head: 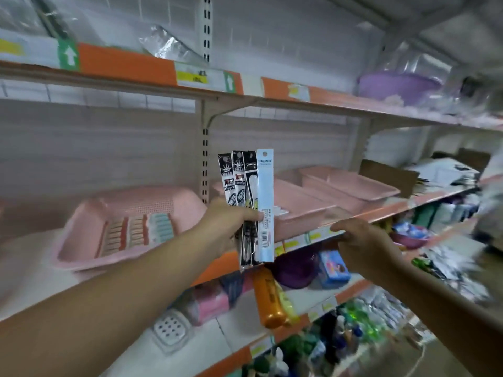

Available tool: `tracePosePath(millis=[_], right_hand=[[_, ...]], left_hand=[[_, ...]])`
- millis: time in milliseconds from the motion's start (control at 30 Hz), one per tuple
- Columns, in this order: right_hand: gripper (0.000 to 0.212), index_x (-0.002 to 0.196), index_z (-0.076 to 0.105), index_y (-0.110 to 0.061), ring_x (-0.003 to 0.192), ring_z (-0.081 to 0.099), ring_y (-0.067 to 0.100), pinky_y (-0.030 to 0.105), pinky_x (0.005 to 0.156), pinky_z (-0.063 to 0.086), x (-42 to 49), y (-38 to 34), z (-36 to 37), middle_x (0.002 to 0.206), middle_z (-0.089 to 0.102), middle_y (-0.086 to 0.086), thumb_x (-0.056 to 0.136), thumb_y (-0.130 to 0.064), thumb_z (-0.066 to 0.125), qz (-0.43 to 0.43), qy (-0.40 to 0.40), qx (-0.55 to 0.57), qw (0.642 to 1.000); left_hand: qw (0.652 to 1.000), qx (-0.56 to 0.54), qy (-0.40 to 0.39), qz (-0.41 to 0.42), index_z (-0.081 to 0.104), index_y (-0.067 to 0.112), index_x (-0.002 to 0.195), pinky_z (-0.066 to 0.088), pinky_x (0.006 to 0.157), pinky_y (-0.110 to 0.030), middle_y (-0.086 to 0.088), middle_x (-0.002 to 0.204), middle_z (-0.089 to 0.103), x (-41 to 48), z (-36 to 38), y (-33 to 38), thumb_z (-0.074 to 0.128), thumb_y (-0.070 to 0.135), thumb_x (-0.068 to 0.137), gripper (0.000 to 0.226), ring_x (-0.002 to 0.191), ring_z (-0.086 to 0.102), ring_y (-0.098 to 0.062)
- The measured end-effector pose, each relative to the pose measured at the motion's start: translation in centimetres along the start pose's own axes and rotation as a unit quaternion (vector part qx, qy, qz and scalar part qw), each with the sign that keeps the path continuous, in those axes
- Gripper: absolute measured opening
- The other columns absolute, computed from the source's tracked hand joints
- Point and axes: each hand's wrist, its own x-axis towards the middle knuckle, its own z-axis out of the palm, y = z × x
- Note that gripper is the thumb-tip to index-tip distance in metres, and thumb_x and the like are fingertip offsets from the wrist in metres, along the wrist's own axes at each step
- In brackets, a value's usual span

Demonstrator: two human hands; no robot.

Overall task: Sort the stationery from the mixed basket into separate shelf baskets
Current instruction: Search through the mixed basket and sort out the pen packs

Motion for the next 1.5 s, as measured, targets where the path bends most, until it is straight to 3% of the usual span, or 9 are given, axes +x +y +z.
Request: tracePosePath(millis=[100, 567, 833, 933, 1100, 1133, 1200, 1267, 1500], right_hand=[[0.034, 0.109, 0.067, -0.011, 0.094, 0.063, 0.029, 0.025, 0.074, 0.042, 2.5, 4.4, -1.5, 0.11, 0.064, 0.012, 0.079, 0.003, 0.059, 0.005, 0.037, -0.064, 0.997], [0.037, 0.12, 0.059, -0.018, 0.109, 0.054, 0.02, 0.026, 0.085, 0.045, 20.6, 17.0, -4.0, 0.128, 0.055, 0.003, 0.086, -0.005, 0.054, 0.002, 0.02, -0.121, 0.992], [0.039, 0.124, 0.056, -0.018, 0.113, 0.052, 0.018, 0.025, 0.09, 0.047, 27.6, 23.1, -4.6, 0.134, 0.05, 0.0, 0.089, -0.003, 0.048, -0.029, -0.014, -0.118, 0.992], [0.036, 0.122, 0.058, -0.018, 0.107, 0.055, 0.015, 0.023, 0.088, 0.047, 30.9, 26.5, -4.8, 0.133, 0.052, -0.001, 0.089, -0.004, 0.052, -0.033, -0.016, -0.082, 0.996], [0.026, 0.112, 0.066, -0.01, 0.097, 0.062, 0.017, 0.026, 0.084, 0.048, 36.5, 31.8, -5.2, 0.112, 0.066, 0.002, 0.089, -0.005, 0.055, -0.06, -0.054, 0.028, 0.996], [0.021, 0.104, 0.069, -0.009, 0.089, 0.064, 0.017, 0.026, 0.079, 0.049, 37.4, 32.6, -5.2, 0.101, 0.069, 0.002, 0.089, -0.006, 0.055, -0.066, -0.068, 0.066, 0.993], [0.016, 0.084, 0.071, -0.012, 0.069, 0.061, 0.013, 0.025, 0.066, 0.047, 39.0, 33.8, -5.5, 0.079, 0.068, 0.0, 0.09, -0.01, 0.057, -0.045, -0.114, 0.177, 0.977], [0.016, 0.079, 0.068, -0.016, 0.062, 0.059, 0.009, 0.023, 0.061, 0.046, 40.5, 34.5, -5.6, 0.073, 0.067, -0.001, 0.091, -0.019, 0.058, -0.003, -0.185, 0.256, 0.949], [0.021, 0.094, 0.069, -0.008, 0.067, 0.057, 0.014, 0.022, 0.058, 0.044, 45.4, 36.4, -3.8, 0.077, 0.065, 0.004, 0.081, -0.024, 0.071, 0.063, -0.275, 0.275, 0.919]], left_hand=[[1.0, 0.007, -0.01, 0.002, 0.059, 0.003, 0.092, 0.054, 0.077, -0.033, -0.013, 0.089, 0.068, 3.8, 4.1, -0.8, 0.075, -0.006, 0.068, 0.03, 0.081, 0.065, -0.024], [0.999, 0.026, -0.018, -0.012, 0.051, 0.002, 0.081, 0.044, 0.054, -0.027, -0.008, 0.071, 0.059, 23.7, 18.7, 0.7, 0.071, -0.007, 0.072, 0.023, 0.062, 0.056, -0.018], [0.999, 0.004, -0.001, -0.037, 0.062, 0.0, 0.083, 0.053, 0.074, -0.036, -0.015, 0.085, 0.069, 29.8, 24.4, -2.4, 0.074, -0.005, 0.067, 0.021, 0.078, 0.066, -0.027], [0.999, 0.003, -0.001, -0.047, 0.065, -0.001, 0.095, 0.05, 0.087, -0.042, -0.017, 0.1, 0.068, 31.8, 27.7, -2.8, 0.084, 0.008, 0.051, 0.049, 0.094, 0.065, -0.03], [0.997, -0.026, 0.059, -0.034, 0.044, 0.004, 0.066, 0.042, 0.035, -0.012, 0.006, 0.034, 0.054, 34.8, 34.1, -1.8, 0.064, -0.008, 0.079, 0.026, 0.041, 0.056, 0.0], [0.997, -0.039, 0.06, -0.034, 0.046, 0.002, 0.069, 0.043, 0.041, -0.007, 0.004, 0.039, 0.059, 35.7, 35.3, -1.9, 0.063, -0.008, 0.08, 0.023, 0.054, 0.06, 0.001], [0.995, -0.047, 0.081, -0.035, 0.054, -0.007, 0.102, 0.044, 0.089, -0.016, -0.012, 0.104, 0.069, 37.3, 37.1, -2.2, 0.066, -0.003, 0.08, 0.026, 0.113, 0.053, -0.016], [0.995, -0.035, 0.081, -0.035, 0.038, -0.007, 0.13, 0.024, 0.109, -0.036, -0.016, 0.143, 0.039, 39.4, 38.6, -2.8, 0.068, 0.001, 0.078, 0.061, 0.135, 0.029, -0.027], [0.989, -0.051, 0.132, -0.044, 0.034, -0.004, 0.138, 0.018, 0.112, -0.043, -0.015, 0.151, 0.027, 44.3, 41.8, -5.3, 0.077, 0.011, 0.071, 0.081, 0.14, 0.021, -0.028]])
